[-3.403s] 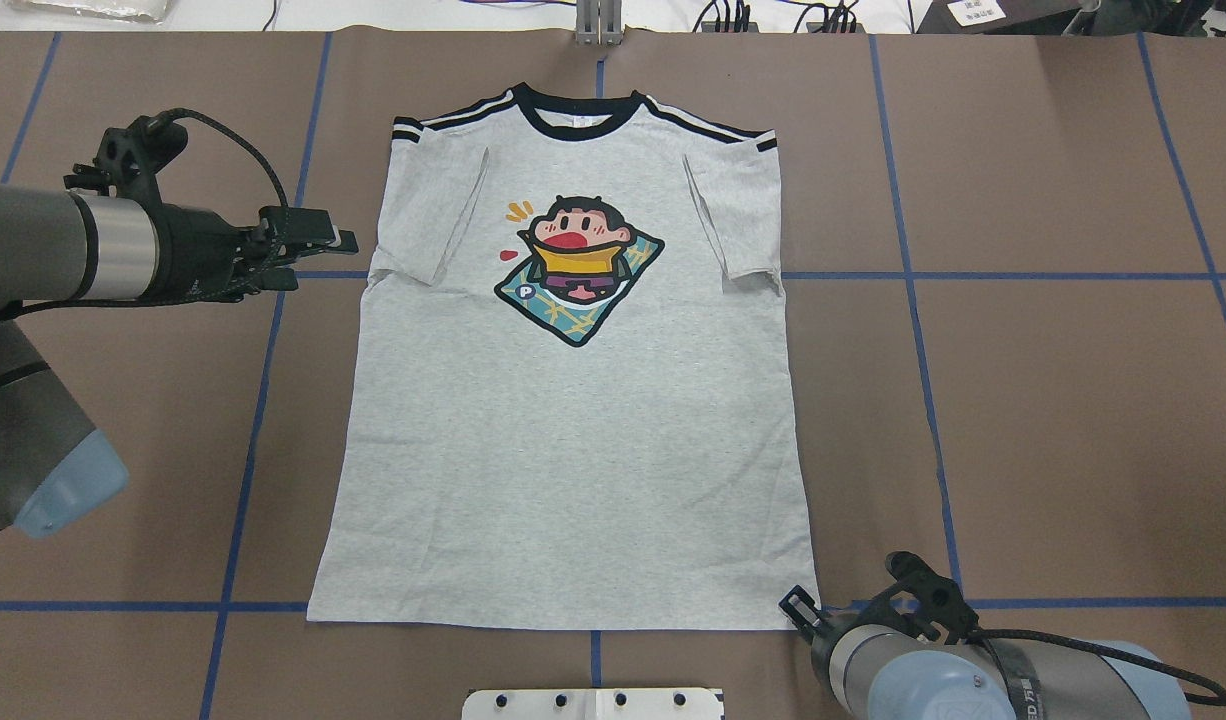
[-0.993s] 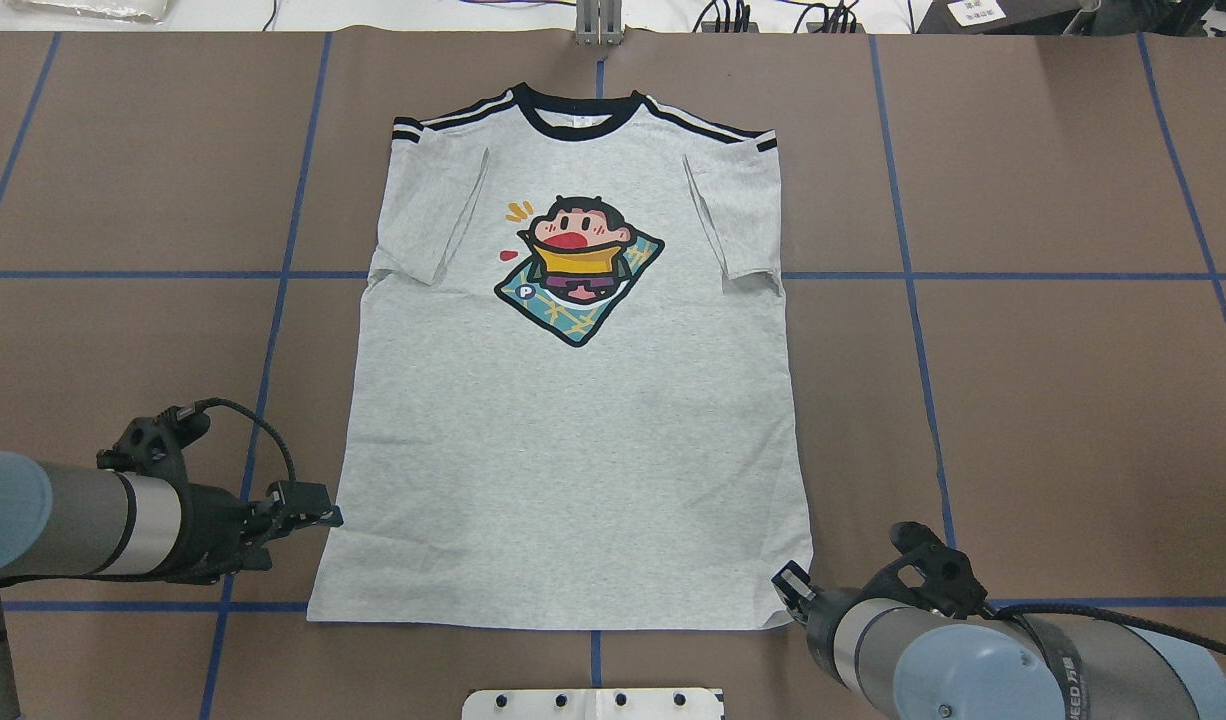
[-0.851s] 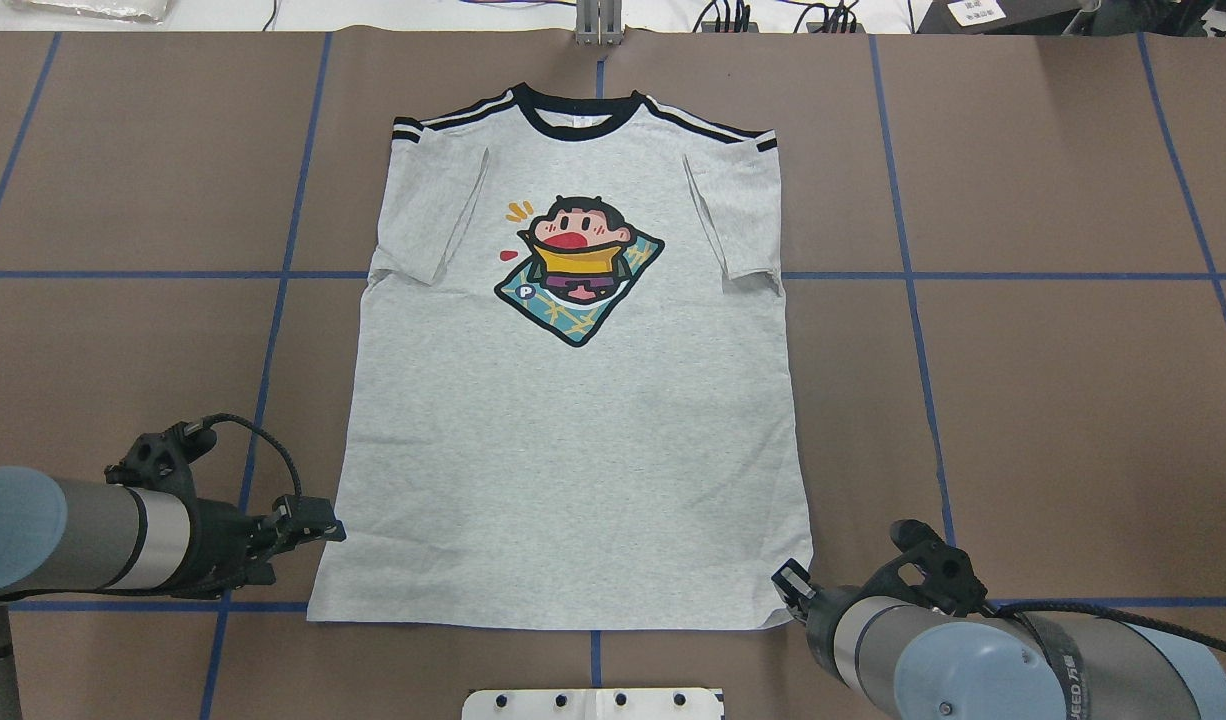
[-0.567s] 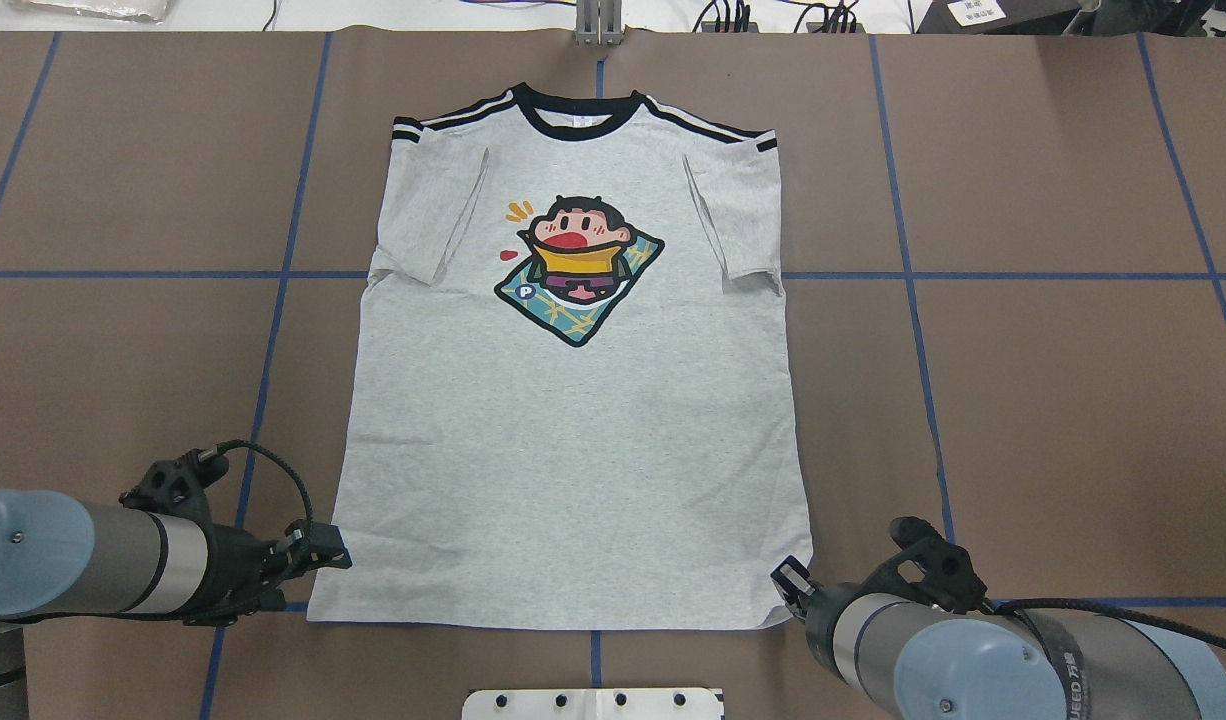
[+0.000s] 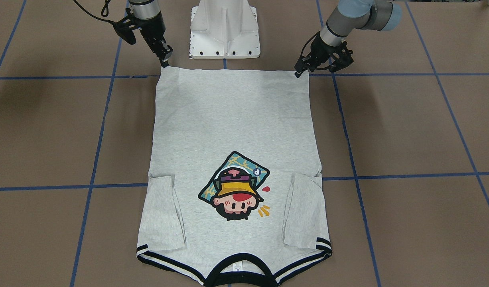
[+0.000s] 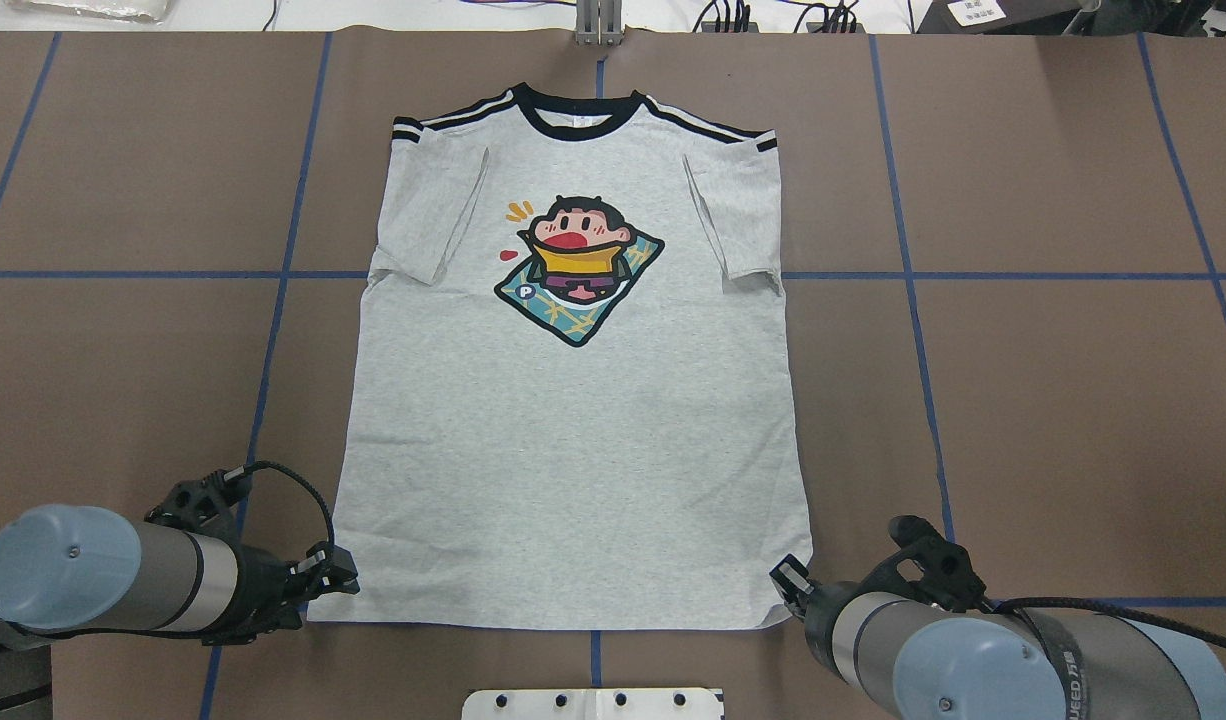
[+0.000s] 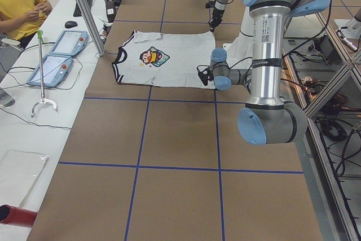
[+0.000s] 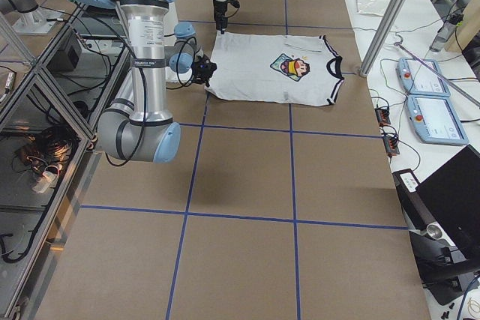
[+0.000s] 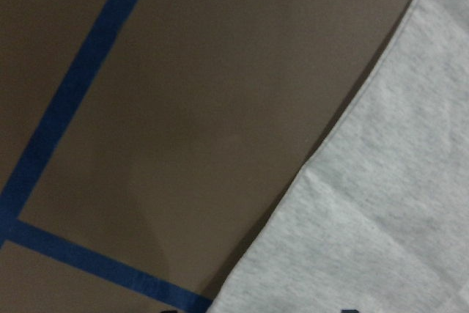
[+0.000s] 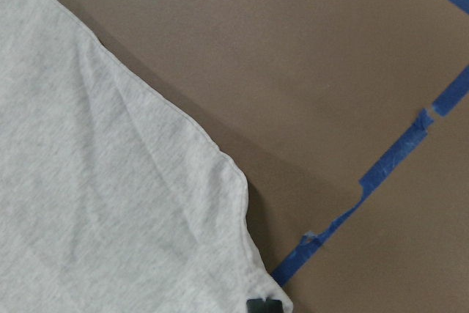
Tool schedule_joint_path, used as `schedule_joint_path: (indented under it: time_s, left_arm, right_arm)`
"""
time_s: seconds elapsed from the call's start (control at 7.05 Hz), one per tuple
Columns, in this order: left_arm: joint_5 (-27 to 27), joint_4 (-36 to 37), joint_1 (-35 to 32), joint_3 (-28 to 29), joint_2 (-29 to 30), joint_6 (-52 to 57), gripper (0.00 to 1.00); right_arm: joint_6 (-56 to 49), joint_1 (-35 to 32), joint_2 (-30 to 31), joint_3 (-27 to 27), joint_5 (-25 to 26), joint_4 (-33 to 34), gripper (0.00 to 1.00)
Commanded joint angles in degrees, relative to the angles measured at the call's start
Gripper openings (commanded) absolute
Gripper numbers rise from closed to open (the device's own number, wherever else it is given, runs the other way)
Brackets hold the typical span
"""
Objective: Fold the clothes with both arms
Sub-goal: 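Pinch both hem corners nearest the robot with both grippers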
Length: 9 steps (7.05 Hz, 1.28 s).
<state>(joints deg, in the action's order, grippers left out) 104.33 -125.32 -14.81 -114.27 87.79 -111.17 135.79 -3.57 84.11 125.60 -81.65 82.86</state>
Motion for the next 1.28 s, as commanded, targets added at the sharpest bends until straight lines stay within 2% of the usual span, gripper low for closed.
schedule_joint_path:
  time_s: [0.0,0.43,0.71,0.85,0.99,1.13]
  left_arm:
    - [0.0,0.8,0.3,-0.2,-0.2,0.0,0.63]
    - [0.0,1.4,0.6,-0.3,-0.3,0.0,0.58]
    - [-0.1,1.5,0.8,-0.3,-0.3,0.0,0.48]
    - [0.0,1.5,1.0,-0.3,-0.3,0.0,0.37]
    - [-0.1,1.5,1.3,-0.4,-0.3,0.0,0.15]
    - [-0.1,1.5,1.3,-0.7,-0.4,0.1,0.00]
  right_arm:
    - [0.0,-0.1,0.0,0.0,0.0,0.0,0.00]
    - [0.0,0.0,0.0,0.0,0.0,-0.1,0.00]
    - [0.0,-0.1,0.0,0.0,0.0,0.0,0.00]
    - [0.0,0.0,-0.1,0.1,0.0,-0.1,0.00]
    - [0.0,0.1,-0.1,0.0,0.0,0.0,0.00]
    - [0.0,0.0,-0.1,0.0,0.0,0.0,0.00]
